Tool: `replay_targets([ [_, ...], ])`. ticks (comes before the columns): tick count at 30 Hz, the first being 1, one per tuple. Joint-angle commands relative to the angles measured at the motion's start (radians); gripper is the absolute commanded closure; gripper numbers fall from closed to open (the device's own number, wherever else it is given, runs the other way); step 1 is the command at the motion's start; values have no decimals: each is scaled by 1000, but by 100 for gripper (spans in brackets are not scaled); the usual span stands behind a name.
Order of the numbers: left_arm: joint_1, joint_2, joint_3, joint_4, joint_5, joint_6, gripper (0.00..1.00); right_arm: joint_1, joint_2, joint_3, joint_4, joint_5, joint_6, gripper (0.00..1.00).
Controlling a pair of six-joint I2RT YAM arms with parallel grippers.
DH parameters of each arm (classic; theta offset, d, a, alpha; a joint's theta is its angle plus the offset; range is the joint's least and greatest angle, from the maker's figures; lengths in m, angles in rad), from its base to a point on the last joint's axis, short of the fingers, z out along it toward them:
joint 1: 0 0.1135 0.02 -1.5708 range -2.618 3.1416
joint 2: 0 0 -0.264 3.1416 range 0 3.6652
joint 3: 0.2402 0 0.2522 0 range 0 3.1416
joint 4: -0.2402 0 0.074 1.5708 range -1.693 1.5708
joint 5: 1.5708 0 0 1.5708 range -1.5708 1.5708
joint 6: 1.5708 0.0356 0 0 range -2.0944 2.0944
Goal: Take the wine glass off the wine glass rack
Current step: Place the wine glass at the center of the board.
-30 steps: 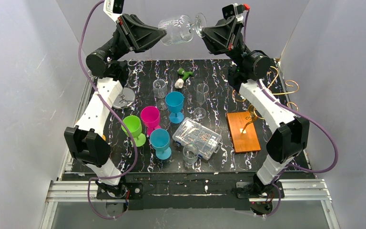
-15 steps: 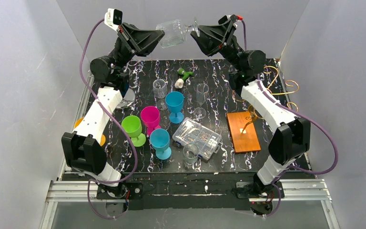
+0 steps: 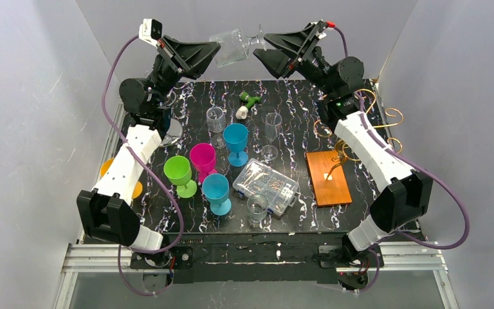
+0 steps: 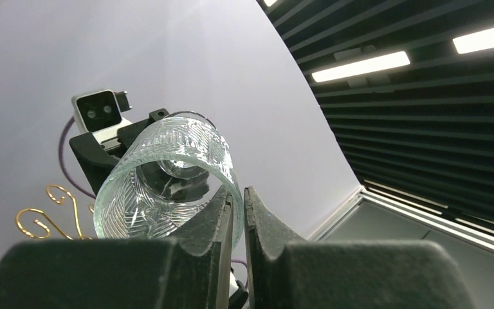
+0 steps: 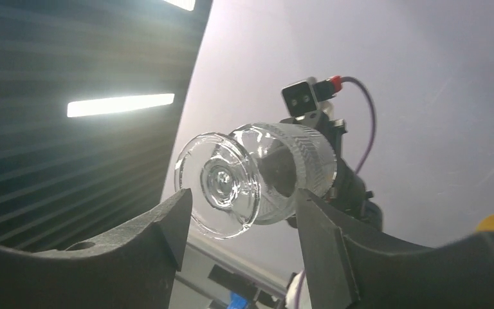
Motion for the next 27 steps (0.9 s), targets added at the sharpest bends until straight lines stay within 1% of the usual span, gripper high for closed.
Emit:
replay_targets([
  [1,-8,-90,-3,-55,-64,75,100,6,-73,30,-183,-19,-200,30],
  [6,-6,-125,-8,-164,-71,141,100,6,-124,83,-406,24,-391,20],
  [9,-6,-142,-14,-234,-76,181,100,6,-157,115,-541,55,-506,17],
  [13,-7,-162,-15,-329,-73,238,100,6,-188,143,-666,73,-606,15],
  [17,-6,-182,-14,-406,-60,275,100,6,-199,183,-750,71,-684,15],
  [19,-6,-194,-7,-459,-48,306,100,6,-209,205,-819,84,-740,14],
  [24,-4,-230,28,-665,-24,414,100,6,-231,280,-974,138,-884,13],
  [27,-5,-252,55,-811,-16,496,100,6,-241,324,-1060,173,-962,10],
])
